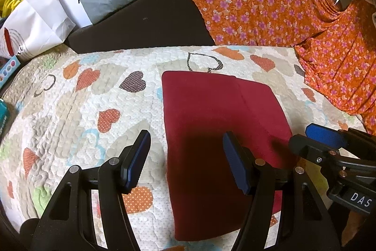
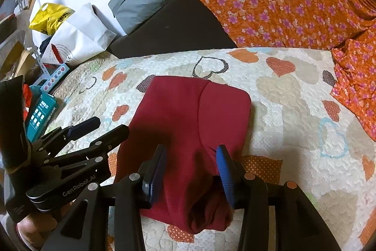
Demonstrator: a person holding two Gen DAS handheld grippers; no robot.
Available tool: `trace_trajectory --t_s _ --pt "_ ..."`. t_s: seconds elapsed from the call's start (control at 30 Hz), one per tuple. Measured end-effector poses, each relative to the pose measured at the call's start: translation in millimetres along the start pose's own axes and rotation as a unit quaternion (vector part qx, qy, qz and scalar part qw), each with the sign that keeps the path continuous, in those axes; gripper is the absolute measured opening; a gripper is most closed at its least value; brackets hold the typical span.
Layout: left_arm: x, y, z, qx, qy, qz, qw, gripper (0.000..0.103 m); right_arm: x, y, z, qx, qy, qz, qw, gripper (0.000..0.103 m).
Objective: Fold small clothes
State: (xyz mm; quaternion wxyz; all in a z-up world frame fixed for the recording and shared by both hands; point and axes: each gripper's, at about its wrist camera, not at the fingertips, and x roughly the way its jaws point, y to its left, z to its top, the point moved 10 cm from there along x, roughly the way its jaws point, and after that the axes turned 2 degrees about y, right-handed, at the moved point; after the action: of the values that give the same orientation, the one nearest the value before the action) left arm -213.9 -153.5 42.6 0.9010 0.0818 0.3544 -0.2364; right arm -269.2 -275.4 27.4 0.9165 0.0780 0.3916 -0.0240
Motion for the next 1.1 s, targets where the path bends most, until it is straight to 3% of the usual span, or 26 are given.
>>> trace_trajectory --t_s 0.6,1.1 --pt "-3.3 7.5 -1.9 -0.001 0.003 0.009 1.0000 0.064 2.3 3.1 3.3 -0.007 -0.012 -0.027 1.000 0.044" --pt "-5.1 9.8 -1.8 -0.004 0.003 0.008 1.0000 0.064 5.3 9.2 3.1 -0.002 -0.008 -0.022 1.000 0.045"
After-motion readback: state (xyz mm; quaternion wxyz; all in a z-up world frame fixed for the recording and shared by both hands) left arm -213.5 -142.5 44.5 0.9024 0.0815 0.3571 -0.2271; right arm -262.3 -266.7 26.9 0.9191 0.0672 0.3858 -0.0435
